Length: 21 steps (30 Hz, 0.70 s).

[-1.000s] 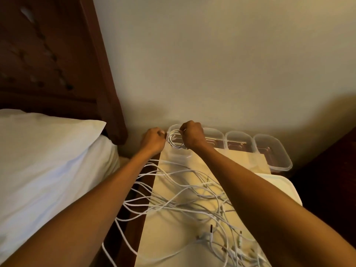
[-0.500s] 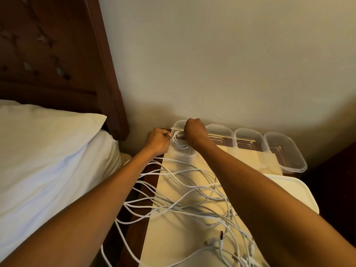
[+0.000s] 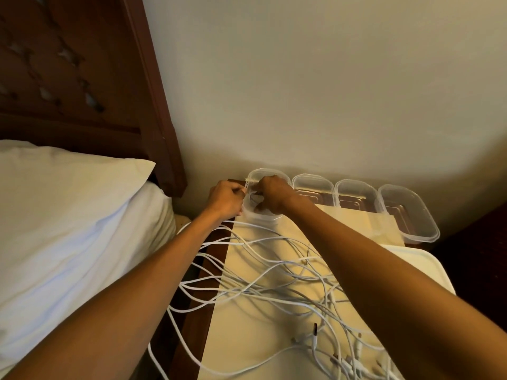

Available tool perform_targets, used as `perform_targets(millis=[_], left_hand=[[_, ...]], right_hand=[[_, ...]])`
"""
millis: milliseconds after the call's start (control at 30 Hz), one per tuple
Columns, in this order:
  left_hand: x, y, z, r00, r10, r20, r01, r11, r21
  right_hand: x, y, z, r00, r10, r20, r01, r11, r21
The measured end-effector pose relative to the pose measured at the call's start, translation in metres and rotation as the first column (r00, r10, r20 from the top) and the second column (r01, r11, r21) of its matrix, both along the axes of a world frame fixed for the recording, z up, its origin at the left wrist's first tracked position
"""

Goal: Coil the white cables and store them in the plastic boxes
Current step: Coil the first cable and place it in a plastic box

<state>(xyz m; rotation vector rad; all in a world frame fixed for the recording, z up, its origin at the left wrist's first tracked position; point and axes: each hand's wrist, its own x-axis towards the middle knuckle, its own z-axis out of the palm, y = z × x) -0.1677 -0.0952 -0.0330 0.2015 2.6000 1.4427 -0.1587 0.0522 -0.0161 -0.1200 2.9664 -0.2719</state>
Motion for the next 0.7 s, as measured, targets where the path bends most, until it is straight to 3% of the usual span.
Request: perform_targets(millis=[433,567,700], left_hand=[[0.006,0.000,-0.002,0.999,0.031,0.014,-0.030,0.999,-0.016],[0.020,-0.008,0.022,0.977,-0.011,-0.215,-0.041,0.971,-0.235],[0.059,-0.022,0.049,0.931,-0.163,-0.327,0.086,0.968,-0.236]], right_hand=[[0.018,0.014,0.008,0.996,0.010,-0.086,-0.026,0.981,-0.192],[0.046,0.021,0.033,0.978,-0.029,-0.207,-0.039,0.947,-0.318],[0.090,0.029,0.057,0.992,0.035,-0.125,-0.084,0.906,-0.416]])
